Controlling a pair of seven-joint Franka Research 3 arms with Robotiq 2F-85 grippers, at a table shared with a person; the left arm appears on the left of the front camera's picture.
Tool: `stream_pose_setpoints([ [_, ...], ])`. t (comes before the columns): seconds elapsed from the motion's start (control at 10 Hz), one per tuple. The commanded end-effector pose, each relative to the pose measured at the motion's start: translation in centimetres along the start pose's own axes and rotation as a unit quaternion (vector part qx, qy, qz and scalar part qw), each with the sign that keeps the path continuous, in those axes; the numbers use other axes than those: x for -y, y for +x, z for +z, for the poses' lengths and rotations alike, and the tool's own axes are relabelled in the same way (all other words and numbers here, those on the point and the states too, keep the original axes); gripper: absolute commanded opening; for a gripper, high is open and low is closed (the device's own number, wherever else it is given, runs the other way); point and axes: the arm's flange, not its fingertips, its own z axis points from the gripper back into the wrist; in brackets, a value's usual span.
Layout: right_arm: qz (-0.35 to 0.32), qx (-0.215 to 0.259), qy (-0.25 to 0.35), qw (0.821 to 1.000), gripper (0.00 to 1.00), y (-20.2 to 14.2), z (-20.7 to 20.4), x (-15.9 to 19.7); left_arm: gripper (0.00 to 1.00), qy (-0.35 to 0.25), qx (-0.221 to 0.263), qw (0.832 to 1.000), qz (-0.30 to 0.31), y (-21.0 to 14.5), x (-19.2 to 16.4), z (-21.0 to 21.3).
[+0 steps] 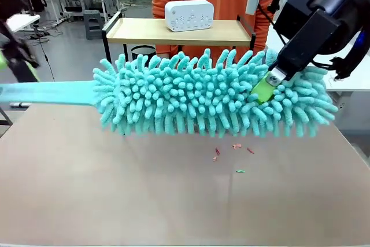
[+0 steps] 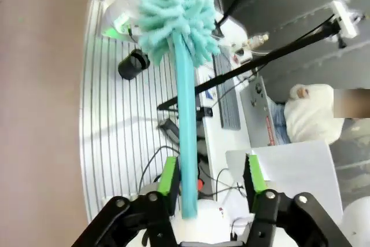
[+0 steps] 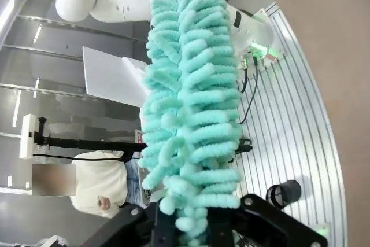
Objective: Clean the shelf.
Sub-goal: Hand the Duster back to the human.
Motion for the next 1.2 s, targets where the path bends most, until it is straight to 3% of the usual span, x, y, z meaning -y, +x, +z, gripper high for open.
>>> stream_pose_setpoints([
  [0.0,0.005,0.016,0.014,1.0,0.0,-0.8,2.2,0.5,0.95,0.016,0.129,0.991,0.012,-5.7,0.1,3.6],
  [0.1,-0.004,0.041,0.005,0.999,0.0,-1.7,3.9,0.8,1.0,0.037,0.259,0.965,0.032,-10.1,-0.1,6.5],
  [0.2,-0.01,0.077,-0.003,0.997,0.0,-3.1,6.3,0.8,1.0,0.045,0.387,0.921,0.024,-14.5,-0.1,8.6],
  [0.3,-0.031,0.141,-0.022,0.989,0.0,-4.9,9.5,1.3,1.0,0.051,0.473,0.879,0.023,-18.6,-0.8,9.9],
  [0.4,-0.051,0.224,-0.033,0.973,0.0,-7.4,13.2,1.7,1.0,0.066,0.526,0.847,0.038,-21.7,-1.9,10.1],
  [0.5,-0.075,0.34,-0.055,0.936,0.0,-11.3,17.5,1.9,1.0,0.049,0.556,0.828,0.053,-23.8,-3.5,9.7],
  [0.6,-0.088,0.405,-0.055,0.908,0.0,-14.0,19.6,2.3,1.0,0.039,0.566,0.821,0.064,-24.5,-4.5,9.6],
  [0.7,-0.13,0.487,-0.049,0.862,0.0,-18.7,22.0,4.2,1.0,-0.007,0.557,0.826,0.08,-24.8,-6.2,9.5],
  [0.8,-0.172,0.524,-0.041,0.833,0.0,-21.4,22.6,6.0,1.0,0.037,0.523,0.847,0.091,-27.4,-3.2,10.8],
  [1.0,-0.261,0.576,0.005,0.774,0.0,-26.6,21.9,11.6,1.0,0.037,0.523,0.847,0.091,-27.4,-3.2,10.8],
  [1.1,-0.313,0.572,0.02,0.757,0.0,-27.9,21.0,14.3,1.0,0.037,0.523,0.847,0.091,-27.4,-3.2,10.8],
])
